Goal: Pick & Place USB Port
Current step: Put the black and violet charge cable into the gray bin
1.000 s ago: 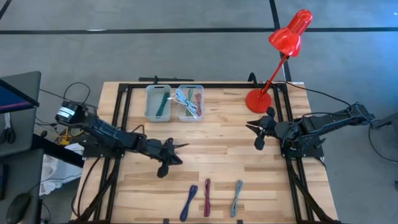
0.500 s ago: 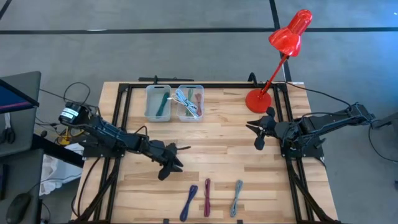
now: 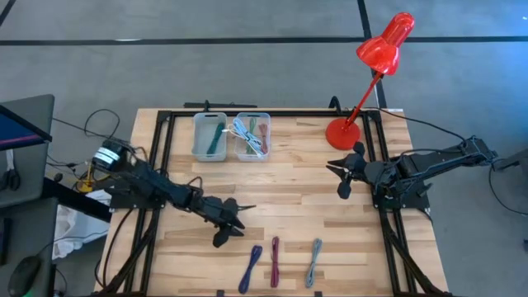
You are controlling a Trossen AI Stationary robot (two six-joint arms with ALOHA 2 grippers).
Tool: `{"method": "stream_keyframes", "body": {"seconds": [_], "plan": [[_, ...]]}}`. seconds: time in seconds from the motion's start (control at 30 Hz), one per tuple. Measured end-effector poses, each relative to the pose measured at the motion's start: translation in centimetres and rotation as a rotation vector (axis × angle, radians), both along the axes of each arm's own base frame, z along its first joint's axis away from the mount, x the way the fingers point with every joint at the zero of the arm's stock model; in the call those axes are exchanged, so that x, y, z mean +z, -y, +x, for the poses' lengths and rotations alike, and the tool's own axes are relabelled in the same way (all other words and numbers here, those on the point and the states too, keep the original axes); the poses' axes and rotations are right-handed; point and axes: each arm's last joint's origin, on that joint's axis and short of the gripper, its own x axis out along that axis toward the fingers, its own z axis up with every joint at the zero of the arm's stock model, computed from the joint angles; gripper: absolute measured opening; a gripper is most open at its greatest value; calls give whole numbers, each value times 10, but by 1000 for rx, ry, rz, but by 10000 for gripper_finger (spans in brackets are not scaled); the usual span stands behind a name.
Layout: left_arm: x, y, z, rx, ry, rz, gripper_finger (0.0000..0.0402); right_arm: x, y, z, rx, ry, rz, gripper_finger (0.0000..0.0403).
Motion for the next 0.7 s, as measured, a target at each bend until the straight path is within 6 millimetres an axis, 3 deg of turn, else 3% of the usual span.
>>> {"method": "stream_keyframes", "body": {"seconds": [0.27,0.4,0.7], "plan": [[-6,6,39,-87,1,27,143,1,0,1,2,15,5,58],[-18,4,42,-130,-81,-37,143,1,0,1,4,14,5,58],[-20,9,49,-183,-15,-98,143,1,0,1,4,12,3,58]]}}
